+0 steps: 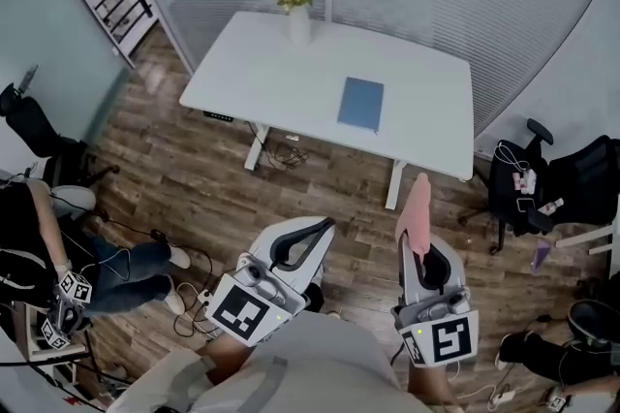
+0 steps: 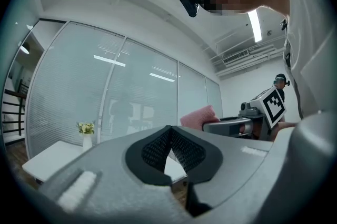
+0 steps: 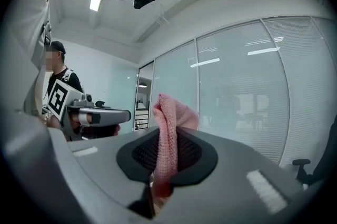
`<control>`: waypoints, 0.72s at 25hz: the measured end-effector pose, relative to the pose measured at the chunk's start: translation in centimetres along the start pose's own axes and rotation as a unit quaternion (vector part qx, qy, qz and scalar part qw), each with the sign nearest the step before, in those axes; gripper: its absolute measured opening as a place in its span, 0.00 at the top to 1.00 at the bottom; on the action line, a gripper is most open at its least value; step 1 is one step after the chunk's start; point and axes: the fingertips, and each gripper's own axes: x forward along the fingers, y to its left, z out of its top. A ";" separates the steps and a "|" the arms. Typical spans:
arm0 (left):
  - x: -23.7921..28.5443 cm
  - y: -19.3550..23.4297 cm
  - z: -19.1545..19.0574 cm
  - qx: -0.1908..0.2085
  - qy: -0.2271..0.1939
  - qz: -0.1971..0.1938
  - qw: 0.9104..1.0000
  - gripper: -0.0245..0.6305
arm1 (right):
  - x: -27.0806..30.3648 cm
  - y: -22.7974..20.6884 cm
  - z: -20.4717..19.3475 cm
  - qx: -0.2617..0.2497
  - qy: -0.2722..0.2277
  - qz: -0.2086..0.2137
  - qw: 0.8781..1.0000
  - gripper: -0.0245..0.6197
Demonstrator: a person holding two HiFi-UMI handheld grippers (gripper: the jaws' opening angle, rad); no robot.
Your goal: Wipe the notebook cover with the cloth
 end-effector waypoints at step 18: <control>3.3 10.7 -1.2 -0.007 0.010 -0.012 1.000 0.96 | 11.3 -0.9 -0.6 0.003 0.004 -0.012 1.000 0.91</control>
